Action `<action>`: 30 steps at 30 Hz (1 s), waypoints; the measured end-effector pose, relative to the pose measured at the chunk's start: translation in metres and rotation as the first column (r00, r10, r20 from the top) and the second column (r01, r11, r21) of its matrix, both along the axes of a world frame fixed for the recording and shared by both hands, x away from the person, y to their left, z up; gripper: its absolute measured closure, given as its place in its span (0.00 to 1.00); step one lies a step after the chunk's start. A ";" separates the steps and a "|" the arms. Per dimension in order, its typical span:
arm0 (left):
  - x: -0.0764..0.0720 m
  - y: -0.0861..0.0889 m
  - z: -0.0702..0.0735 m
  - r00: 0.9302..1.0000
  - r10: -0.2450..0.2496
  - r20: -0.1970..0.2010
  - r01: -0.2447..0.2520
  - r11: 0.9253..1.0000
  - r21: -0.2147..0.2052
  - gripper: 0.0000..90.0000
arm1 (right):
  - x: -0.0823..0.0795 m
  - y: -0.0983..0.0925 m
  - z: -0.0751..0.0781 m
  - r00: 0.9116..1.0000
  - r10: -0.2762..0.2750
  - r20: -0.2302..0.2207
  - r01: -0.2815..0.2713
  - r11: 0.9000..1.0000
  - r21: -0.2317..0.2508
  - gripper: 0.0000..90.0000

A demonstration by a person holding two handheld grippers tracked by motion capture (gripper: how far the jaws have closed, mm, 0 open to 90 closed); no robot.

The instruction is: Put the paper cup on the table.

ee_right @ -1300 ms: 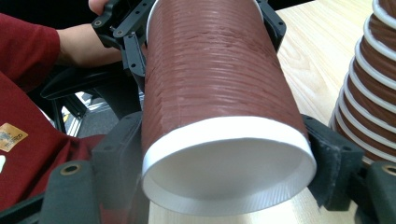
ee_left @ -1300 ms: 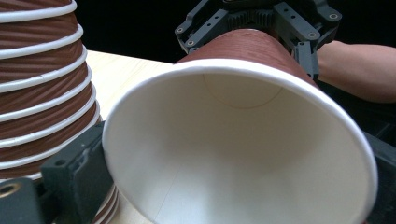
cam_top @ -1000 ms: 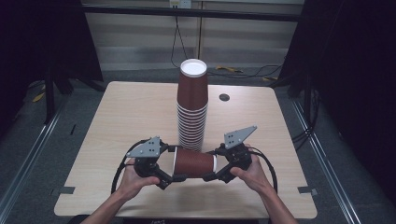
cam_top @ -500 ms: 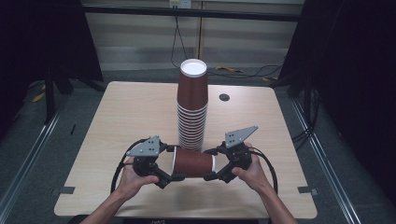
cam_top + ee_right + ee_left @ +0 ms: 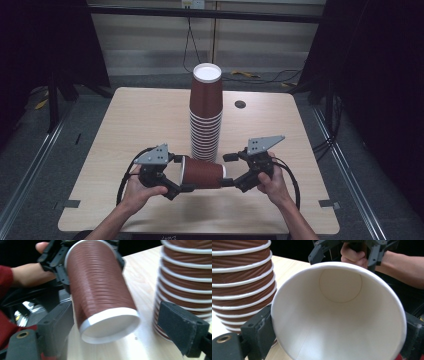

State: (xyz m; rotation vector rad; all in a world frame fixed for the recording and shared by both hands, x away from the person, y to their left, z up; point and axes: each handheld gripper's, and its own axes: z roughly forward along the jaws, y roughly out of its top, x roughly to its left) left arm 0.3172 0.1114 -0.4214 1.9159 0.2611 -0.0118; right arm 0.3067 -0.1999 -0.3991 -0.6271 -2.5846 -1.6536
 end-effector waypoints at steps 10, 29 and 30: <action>0.004 0.006 0.001 1.000 0.023 -0.020 -0.022 0.999 0.045 0.09 | -0.003 -0.011 0.002 0.985 -0.152 0.075 0.152 0.988 0.009 0.15; 0.012 0.033 0.008 0.995 0.094 -0.036 -0.086 0.981 0.176 0.09 | -0.023 -0.040 -0.002 0.943 -0.312 0.113 0.310 0.950 0.032 0.15; 0.012 0.034 0.008 0.995 0.098 -0.030 -0.090 0.978 0.190 0.09 | -0.024 -0.042 -0.003 0.942 -0.314 0.115 0.312 0.949 0.030 0.15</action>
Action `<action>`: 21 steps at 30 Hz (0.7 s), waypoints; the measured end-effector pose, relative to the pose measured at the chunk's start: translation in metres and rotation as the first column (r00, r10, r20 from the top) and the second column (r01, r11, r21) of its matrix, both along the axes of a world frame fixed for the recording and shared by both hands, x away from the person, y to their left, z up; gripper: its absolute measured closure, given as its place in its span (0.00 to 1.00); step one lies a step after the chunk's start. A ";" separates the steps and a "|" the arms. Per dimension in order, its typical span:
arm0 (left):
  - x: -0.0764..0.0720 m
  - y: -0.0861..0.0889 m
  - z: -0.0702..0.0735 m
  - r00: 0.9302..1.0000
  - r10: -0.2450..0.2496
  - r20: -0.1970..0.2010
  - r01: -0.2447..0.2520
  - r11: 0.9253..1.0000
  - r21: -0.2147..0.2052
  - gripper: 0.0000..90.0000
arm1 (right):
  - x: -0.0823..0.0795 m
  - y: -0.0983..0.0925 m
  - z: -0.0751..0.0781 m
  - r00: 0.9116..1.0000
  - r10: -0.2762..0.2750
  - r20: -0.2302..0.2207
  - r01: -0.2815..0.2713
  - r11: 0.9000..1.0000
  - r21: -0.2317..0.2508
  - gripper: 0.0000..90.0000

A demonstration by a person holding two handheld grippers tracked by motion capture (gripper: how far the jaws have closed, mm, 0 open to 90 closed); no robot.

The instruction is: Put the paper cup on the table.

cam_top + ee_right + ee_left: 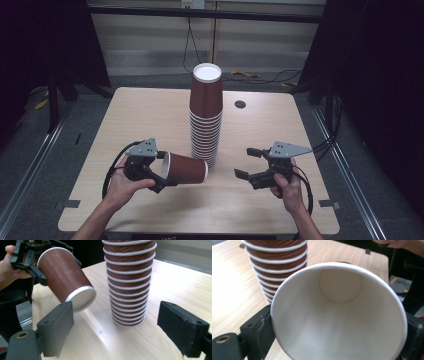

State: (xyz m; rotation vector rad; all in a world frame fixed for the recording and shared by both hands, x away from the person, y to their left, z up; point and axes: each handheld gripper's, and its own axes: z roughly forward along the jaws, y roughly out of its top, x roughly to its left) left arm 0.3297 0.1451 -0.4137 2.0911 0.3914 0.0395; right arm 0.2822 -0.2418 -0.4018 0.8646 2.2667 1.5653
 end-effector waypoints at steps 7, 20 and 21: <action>0.006 0.010 0.003 0.999 0.046 -0.013 -0.045 0.997 0.060 0.09 | -0.007 -0.011 -0.004 0.997 -0.073 0.020 0.073 0.997 0.005 0.15; 0.029 0.028 0.010 0.984 0.172 -0.052 -0.163 0.976 0.143 0.09 | -0.006 -0.012 -0.010 0.996 -0.088 0.012 0.088 0.996 -0.009 0.15; 0.031 0.029 0.010 0.981 0.187 -0.056 -0.176 0.971 0.162 0.09 | -0.006 -0.012 -0.010 0.996 -0.091 0.011 0.091 0.996 -0.008 0.15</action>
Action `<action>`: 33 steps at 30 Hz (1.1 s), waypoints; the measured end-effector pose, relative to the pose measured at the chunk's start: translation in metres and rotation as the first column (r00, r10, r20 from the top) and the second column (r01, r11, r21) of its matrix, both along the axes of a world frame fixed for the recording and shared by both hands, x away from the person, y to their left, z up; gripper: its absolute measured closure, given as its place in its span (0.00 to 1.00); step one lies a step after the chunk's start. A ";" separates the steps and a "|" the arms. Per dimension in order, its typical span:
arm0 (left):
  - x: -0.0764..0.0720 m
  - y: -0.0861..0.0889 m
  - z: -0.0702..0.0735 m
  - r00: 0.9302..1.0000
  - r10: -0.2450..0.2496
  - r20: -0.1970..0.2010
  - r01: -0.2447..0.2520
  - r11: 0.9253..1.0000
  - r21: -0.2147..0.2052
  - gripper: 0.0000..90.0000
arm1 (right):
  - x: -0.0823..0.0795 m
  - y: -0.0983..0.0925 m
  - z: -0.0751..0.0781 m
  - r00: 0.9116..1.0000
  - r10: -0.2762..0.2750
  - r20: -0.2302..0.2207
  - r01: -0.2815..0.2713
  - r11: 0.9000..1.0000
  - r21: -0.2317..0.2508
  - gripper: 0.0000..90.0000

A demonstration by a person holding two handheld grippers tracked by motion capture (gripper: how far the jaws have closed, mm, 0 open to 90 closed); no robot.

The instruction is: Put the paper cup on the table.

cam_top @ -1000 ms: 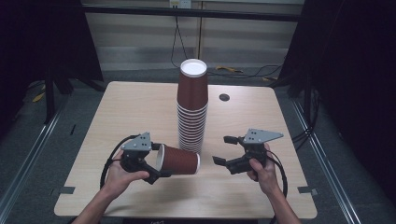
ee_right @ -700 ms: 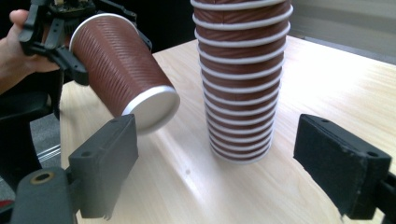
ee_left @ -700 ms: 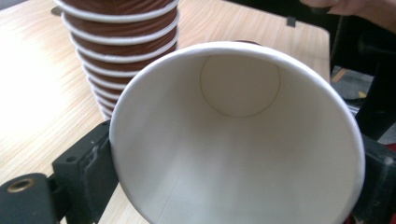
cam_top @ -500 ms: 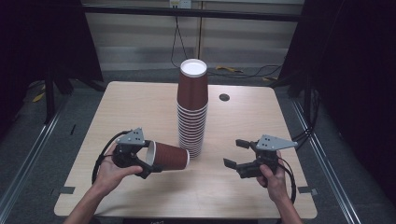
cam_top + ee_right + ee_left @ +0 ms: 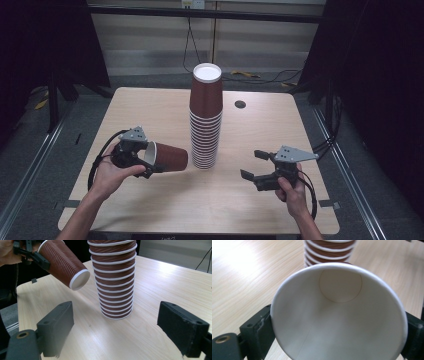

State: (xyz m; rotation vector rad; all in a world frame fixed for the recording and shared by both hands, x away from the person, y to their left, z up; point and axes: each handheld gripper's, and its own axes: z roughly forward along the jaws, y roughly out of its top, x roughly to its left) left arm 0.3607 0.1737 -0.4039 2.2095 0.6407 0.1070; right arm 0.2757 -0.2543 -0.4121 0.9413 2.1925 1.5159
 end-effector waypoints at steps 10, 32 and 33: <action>0.017 0.001 0.002 0.999 0.038 -0.013 -0.036 0.992 0.123 0.09 | 0.000 0.001 -0.001 1.000 0.001 -0.006 -0.001 1.000 -0.015 0.15; 0.048 -0.019 0.003 0.999 0.029 -0.036 -0.012 0.917 0.400 0.08 | 0.001 0.001 -0.003 1.000 0.003 -0.018 -0.004 1.000 -0.027 0.15; 0.048 -0.020 0.004 0.999 0.033 -0.043 -0.012 0.911 0.413 0.08 | 0.001 0.001 -0.003 1.000 0.004 -0.020 -0.004 1.000 -0.027 0.15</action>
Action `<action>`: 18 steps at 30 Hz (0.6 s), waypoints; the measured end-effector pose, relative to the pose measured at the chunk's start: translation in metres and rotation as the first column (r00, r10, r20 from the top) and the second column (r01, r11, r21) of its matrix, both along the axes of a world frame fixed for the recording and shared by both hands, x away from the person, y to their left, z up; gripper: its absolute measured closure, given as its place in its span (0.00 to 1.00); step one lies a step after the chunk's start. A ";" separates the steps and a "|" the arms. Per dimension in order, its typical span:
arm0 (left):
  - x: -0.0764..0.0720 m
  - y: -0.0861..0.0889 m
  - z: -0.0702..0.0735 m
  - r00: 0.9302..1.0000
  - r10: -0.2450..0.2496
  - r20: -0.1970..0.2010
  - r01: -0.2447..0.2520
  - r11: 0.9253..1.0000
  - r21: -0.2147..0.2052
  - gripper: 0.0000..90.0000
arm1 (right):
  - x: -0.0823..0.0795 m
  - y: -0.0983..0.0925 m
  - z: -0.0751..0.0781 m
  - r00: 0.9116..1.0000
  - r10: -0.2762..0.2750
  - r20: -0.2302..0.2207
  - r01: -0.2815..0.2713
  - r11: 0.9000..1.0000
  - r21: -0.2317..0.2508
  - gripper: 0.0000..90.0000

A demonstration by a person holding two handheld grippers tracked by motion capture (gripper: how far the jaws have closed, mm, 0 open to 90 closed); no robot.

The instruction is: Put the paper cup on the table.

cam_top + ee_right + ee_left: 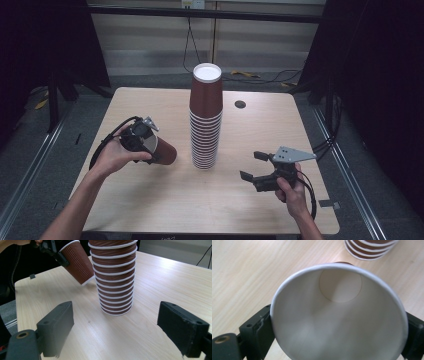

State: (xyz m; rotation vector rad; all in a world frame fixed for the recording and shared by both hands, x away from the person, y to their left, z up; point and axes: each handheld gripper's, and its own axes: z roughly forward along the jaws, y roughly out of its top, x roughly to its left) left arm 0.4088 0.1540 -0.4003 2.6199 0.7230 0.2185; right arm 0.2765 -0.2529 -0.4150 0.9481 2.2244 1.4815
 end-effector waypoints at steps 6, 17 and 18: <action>0.008 -0.007 0.001 0.999 -0.008 -0.040 0.011 0.996 0.084 0.07 | 0.000 0.000 0.000 1.000 0.001 0.001 -0.001 1.000 -0.003 0.15; 0.017 -0.016 -0.006 0.997 -0.015 -0.070 0.023 0.994 0.111 0.06 | 0.000 0.000 0.000 1.000 -0.001 -0.005 0.001 1.000 0.000 0.15; 0.018 -0.016 -0.006 0.998 -0.015 -0.065 0.022 0.995 0.102 0.05 | 0.000 0.000 0.000 1.000 -0.001 -0.006 0.001 1.000 0.000 0.15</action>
